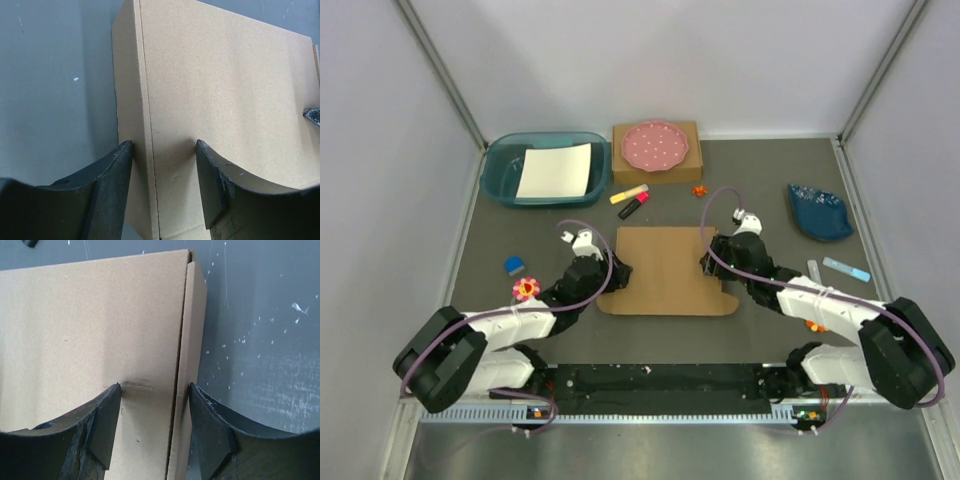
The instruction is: Fold the paper box
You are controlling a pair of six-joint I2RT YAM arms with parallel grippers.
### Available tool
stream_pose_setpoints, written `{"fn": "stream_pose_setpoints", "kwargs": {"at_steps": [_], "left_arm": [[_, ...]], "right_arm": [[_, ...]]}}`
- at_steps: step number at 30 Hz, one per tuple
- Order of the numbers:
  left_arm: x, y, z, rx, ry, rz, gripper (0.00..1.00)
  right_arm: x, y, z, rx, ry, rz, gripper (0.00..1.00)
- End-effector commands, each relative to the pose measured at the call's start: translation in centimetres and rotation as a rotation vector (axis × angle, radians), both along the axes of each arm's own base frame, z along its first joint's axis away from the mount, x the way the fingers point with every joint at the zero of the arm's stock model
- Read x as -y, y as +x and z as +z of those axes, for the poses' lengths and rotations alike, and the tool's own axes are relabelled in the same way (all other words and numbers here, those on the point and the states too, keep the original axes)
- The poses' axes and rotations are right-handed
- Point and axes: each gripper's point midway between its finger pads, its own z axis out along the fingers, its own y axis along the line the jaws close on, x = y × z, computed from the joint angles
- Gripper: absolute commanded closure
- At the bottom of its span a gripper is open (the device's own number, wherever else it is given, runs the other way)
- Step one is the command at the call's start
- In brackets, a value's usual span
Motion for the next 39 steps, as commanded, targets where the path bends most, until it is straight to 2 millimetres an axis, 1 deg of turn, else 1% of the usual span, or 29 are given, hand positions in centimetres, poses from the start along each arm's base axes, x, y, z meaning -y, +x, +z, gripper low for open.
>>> {"fn": "stream_pose_setpoints", "kwargs": {"at_steps": [1,2,3,4,5,6,7,8,9,10,11,12,13,14,15,16,18,19,21,22,24,25,27,28,32,36,39], "left_arm": [[0.1,-0.5,0.6,-0.026,0.053,-0.054,0.41],[0.2,0.3,2.3,0.008,0.04,-0.042,0.35],[-0.1,0.2,2.4,0.002,0.058,-0.042,0.32],[-0.3,0.6,3.1,0.013,0.054,-0.035,0.3],[-0.5,0.8,4.2,0.035,0.045,-0.032,0.27],[-0.6,0.8,4.8,0.039,0.062,-0.035,0.27],[-0.7,0.8,5.2,0.046,0.064,-0.033,0.26],[-0.9,0.7,6.3,0.067,0.056,-0.029,0.25],[-1.2,0.8,6.8,0.081,0.058,-0.019,0.25],[-1.6,0.4,6.7,0.072,0.069,-0.012,0.25],[-2.1,0.2,7.6,0.095,0.054,0.002,0.24],[-2.7,0.2,7.7,0.099,0.052,0.033,0.25],[-3.4,-0.3,6.7,0.086,0.062,0.051,0.26],[-4.0,-0.5,6.9,0.101,0.05,0.077,0.28],[-4.5,-0.6,6.5,0.097,0.044,0.1,0.34],[-5.3,-0.9,5.1,0.077,0.063,0.123,0.49],[-5.6,-1.0,4.2,0.054,0.058,0.139,0.63],[-5.7,-1.2,3.4,0.035,0.059,0.133,0.75],[-5.5,-1.1,2.8,0.023,0.06,0.13,0.8],[-5.5,-1.0,2.5,0.014,0.067,0.132,0.83],[-5.4,-0.5,2.5,0.019,0.063,0.136,0.84],[-5.4,-0.4,2.4,0.015,0.065,0.136,0.85],[-5.1,0.1,2.5,0.019,0.048,0.126,0.87],[-4.9,0.2,2.3,0.011,0.046,0.12,0.87],[-4.2,0.7,2.6,0.015,0.022,0.096,0.9],[-3.5,0.7,2.4,0.006,0.014,0.063,0.91],[-3.4,0.5,2.0,-0.003,0.01,0.056,0.92]], "right_arm": [[0.0,-2.3,0.6,-0.06,-0.035,0.071,0.41],[0.4,-2.5,1.6,-0.048,-0.034,0.064,0.39],[0.6,-2.5,2.3,-0.033,-0.036,0.054,0.38],[0.6,-2.4,3.3,-0.015,-0.025,0.053,0.34],[1.0,-2.6,3.6,-0.017,-0.036,0.046,0.32],[1.1,-2.8,4.7,0.009,-0.022,0.045,0.29],[1.3,-2.9,5.2,0.016,-0.021,0.043,0.28],[1.6,-3.1,5.4,0.014,-0.03,0.039,0.27],[1.9,-3.3,6.1,0.033,-0.024,0.033,0.27],[2.2,-3.4,6.5,0.042,-0.026,0.028,0.27],[2.8,-3.5,6.5,0.049,-0.033,0.01,0.27],[3.2,-3.8,6.6,0.052,-0.037,-0.002,0.3],[3.8,-4.2,6.5,0.066,-0.031,-0.015,0.35],[4.4,-4.3,6.1,0.065,-0.028,-0.04,0.43],[4.8,-4.4,5.7,0.061,-0.023,-0.053,0.7],[5.4,-4.8,4.6,0.046,-0.022,-0.072,0.82],[5.8,-5.0,3.5,0.021,-0.007,-0.084,1.0],[5.8,-5.2,2.7,0.012,-0.007,-0.082,1.0],[5.7,-5.4,1.8,-0.009,-0.008,-0.082,1.0],[5.7,-5.3,1.7,-0.007,-0.007,-0.084,1.0],[5.5,-5.3,1.0,-0.022,-0.006,-0.079,1.0],[5.2,-5.0,1.0,-0.011,0.006,-0.074,1.0],[4.9,-5.0,0.5,-0.028,0.01,-0.068,1.0],[4.7,-5.0,0.4,-0.028,0.017,-0.065,1.0],[4.0,-4.6,0.3,-0.021,0.045,-0.05,1.0],[3.7,-4.7,-0.1,-0.035,0.049,-0.035,1.0],[3.7,-4.8,-0.4,-0.044,0.048,-0.032,1.0]]}}
